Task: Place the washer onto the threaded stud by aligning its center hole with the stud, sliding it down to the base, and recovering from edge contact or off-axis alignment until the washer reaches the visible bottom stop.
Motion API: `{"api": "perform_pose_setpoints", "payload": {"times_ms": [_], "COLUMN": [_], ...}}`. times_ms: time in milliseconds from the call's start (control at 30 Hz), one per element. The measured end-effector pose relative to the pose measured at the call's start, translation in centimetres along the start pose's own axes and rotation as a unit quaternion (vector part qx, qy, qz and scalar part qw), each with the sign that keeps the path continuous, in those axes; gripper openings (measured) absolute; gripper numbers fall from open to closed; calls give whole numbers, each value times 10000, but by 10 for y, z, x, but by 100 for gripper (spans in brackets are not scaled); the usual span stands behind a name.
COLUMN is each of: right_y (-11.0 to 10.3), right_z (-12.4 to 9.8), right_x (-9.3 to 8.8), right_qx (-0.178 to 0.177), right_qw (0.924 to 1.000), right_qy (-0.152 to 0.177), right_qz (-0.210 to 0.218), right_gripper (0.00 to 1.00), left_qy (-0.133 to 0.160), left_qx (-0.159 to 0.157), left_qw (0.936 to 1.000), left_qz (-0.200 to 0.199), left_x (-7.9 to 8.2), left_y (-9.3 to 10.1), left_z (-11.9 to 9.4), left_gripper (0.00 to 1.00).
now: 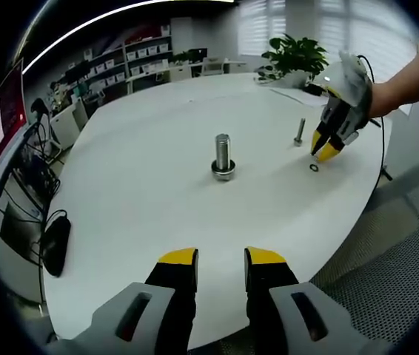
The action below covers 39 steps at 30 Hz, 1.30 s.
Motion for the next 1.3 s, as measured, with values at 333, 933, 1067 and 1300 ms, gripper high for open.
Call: {"api": "perform_pose_setpoints", "payload": {"times_ms": [333, 933, 1067, 1300], "right_y": [19, 39, 43, 51], "right_z": [-21, -50, -51, -49], "right_x": [4, 14, 17, 25], "right_qx": [-192, -700, -783, -841], "right_qw": [9989, 9948, 9939, 9937], "right_qy": [283, 629, 676, 682], "right_qz": [324, 393, 377, 299], "right_gripper": [14, 14, 14, 14], "left_qy": [6, 3, -13, 2], "left_qx": [-4, -11, -18, -16], "left_qw": [10000, 10000, 10000, 10000], "left_qz": [-3, 5, 11, 15], "left_x": [-1, -1, -2, -1], "left_y": [0, 1, 1, 1], "left_z": [1, 0, 1, 0], "left_gripper": [23, 23, 23, 23]}}
Point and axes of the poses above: the point that each gripper's makers call its tool centre point, and the gripper's own axes: z roughly forward along the fingers, y roughly to its right, x roughly out of its top, the point moved 1 cm from there along -z, roughly backward along the fingers, and after that the axes turned 7 degrees about -y, right-handed, at the moved point
